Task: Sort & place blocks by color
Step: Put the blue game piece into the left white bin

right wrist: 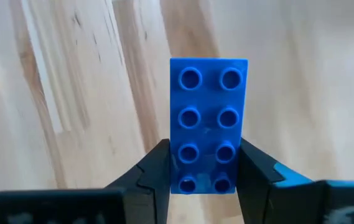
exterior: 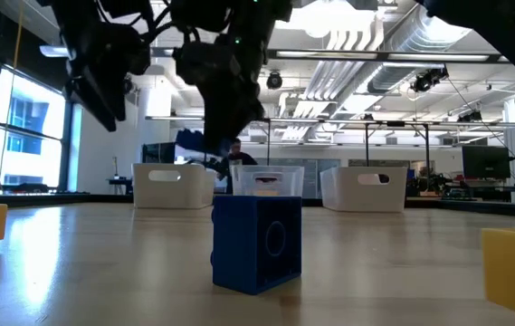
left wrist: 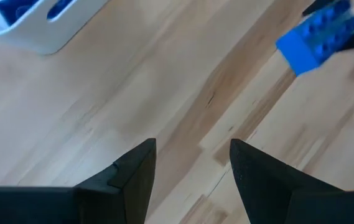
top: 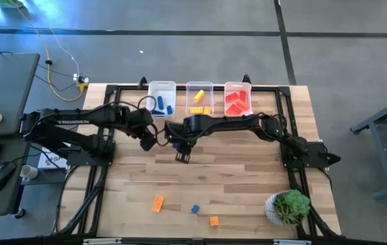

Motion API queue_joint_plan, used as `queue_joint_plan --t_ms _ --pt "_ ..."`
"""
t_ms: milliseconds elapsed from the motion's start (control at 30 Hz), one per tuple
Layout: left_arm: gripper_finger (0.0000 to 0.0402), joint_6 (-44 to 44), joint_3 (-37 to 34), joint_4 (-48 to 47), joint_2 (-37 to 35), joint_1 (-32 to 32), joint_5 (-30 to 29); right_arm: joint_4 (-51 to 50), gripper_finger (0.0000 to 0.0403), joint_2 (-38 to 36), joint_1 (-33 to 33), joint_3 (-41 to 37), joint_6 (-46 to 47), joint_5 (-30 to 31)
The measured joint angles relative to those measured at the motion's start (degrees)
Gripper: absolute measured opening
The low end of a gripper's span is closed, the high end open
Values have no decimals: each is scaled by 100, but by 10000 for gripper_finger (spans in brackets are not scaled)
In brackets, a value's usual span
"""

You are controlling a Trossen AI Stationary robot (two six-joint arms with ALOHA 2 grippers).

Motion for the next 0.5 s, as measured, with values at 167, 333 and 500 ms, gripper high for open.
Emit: queue_joint_plan --t_ms 167,333,500 --pt "191 17 -1 638 0 599 692 -164 110 -6 -115 469 -788 6" --pt "191 -3 -1 1371 2 1124 1569 -421 110 -19 -165 822 -1444 469" --pt "191 -430 -1 1966 5 1434 2082 -529 110 -23 -169 995 -1858 971"
